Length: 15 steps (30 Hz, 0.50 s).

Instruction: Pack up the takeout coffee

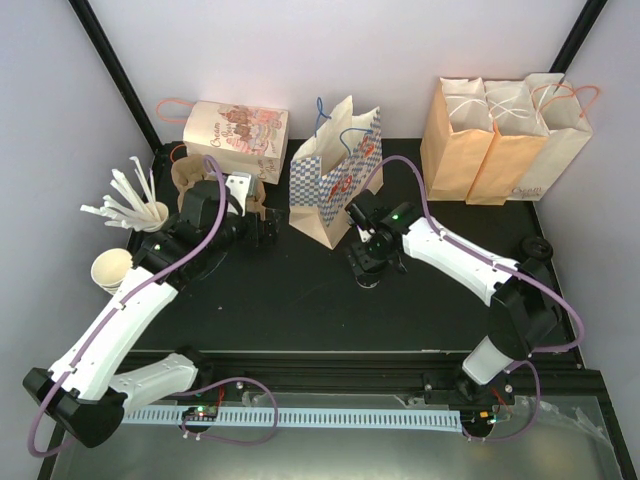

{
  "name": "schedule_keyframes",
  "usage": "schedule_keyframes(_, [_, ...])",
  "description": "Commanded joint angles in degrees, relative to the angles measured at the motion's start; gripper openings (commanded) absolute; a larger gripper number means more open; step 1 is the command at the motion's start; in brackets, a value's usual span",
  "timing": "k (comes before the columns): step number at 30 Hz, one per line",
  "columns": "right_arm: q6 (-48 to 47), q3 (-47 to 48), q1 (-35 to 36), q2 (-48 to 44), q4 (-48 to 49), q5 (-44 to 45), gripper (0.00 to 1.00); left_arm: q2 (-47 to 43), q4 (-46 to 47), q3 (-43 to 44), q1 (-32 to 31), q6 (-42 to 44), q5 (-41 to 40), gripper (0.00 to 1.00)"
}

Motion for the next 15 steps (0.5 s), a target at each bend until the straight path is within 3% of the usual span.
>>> schedule_keyframes(1, [0.64,1.55,0.38,0.54,-0.59,1.31,0.89,-0.32,-0.69,-0.12,0.64,0.97,-0.12,0.99])
schedule_keyframes(11, [0.66,1.52,0.5,0.65,-0.54,1.97,0.82,-0.24,-0.25,-0.97,0.9,1.21,-0.29,0.99])
schedule_keyframes(15, [0.66,1.29,0.49,-3.33,0.57,2.34,0.79,1.21,1.03,-1.13,2.24,1.68,0.25,0.99])
